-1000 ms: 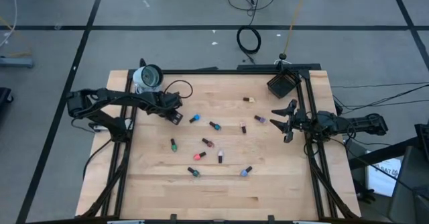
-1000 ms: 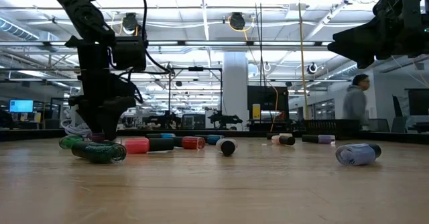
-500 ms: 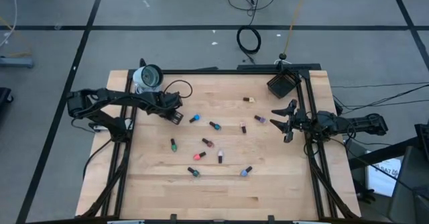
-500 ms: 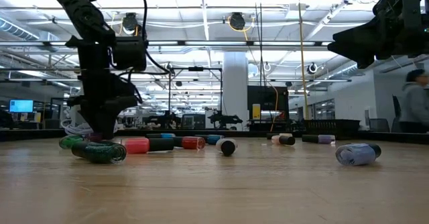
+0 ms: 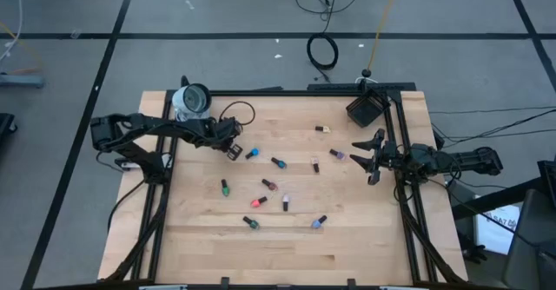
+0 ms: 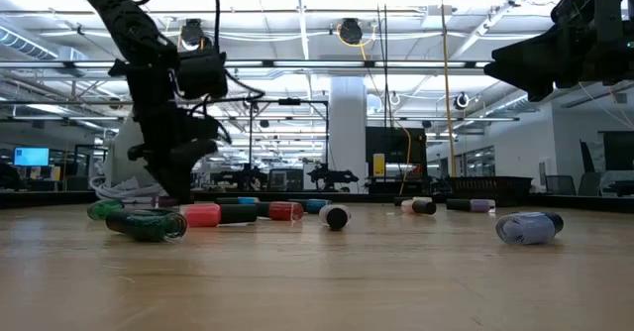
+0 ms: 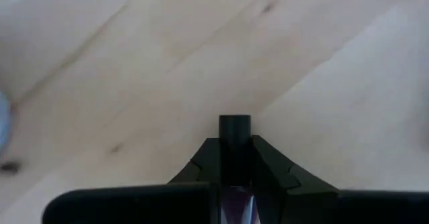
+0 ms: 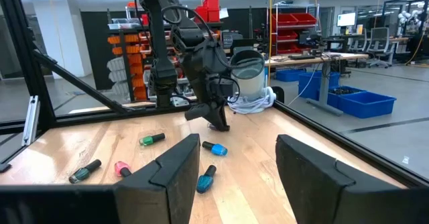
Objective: Pick & Place Nail Polish
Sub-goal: Put the purple nail polish into the black bin
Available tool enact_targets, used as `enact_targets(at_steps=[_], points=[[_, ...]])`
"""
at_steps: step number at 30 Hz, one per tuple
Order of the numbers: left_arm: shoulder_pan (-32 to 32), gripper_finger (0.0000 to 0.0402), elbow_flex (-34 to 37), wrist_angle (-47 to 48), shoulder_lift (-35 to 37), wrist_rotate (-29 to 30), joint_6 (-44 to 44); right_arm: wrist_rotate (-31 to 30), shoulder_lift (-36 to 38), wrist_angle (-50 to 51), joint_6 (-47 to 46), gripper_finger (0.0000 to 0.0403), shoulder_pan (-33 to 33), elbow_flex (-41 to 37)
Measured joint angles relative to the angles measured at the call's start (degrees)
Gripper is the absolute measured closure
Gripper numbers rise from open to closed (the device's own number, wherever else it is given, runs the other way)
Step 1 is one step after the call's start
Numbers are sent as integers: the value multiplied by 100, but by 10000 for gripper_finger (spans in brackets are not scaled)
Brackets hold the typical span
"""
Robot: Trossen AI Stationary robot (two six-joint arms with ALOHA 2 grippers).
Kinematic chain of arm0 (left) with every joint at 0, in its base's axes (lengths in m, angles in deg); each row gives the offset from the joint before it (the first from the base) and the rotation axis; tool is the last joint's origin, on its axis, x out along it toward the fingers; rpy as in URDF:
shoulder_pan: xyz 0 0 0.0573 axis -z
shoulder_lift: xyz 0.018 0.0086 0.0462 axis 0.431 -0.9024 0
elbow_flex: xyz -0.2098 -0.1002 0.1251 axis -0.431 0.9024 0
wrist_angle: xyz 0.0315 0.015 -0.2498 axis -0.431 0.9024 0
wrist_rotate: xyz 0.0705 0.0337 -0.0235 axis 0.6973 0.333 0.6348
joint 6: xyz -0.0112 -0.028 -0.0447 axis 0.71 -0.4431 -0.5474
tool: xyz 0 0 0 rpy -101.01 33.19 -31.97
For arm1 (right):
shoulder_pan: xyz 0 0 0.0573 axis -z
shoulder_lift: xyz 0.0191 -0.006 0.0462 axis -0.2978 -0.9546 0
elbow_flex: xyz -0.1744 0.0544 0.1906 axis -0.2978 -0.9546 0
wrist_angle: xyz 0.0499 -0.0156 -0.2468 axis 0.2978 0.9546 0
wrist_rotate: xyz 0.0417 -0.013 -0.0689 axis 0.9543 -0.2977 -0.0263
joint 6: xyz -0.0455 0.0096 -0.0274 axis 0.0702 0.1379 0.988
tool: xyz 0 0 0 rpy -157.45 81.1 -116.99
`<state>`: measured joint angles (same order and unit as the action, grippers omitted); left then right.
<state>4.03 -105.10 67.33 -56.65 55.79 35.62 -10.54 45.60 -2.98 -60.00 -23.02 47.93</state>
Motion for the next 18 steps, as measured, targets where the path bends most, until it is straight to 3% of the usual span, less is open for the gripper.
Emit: enact_targets(at_steps=[6, 12, 16, 18], points=[[363, 367, -222, -1212, 671, -121, 995, 0, 2, 0, 0, 216, 0, -1], [648, 367, -238, -2735, 1191, -1074, 2304, -1, 0, -32, 0, 216, -1, 0], [843, 367, -232, -3834, 1170, -2028, 3247, -7, -4, -94, 1, 216, 0, 0], [849, 367, -239, -4479, 1049, -2177, 3403, -2, -11, -149, 49, 216, 0, -2]])
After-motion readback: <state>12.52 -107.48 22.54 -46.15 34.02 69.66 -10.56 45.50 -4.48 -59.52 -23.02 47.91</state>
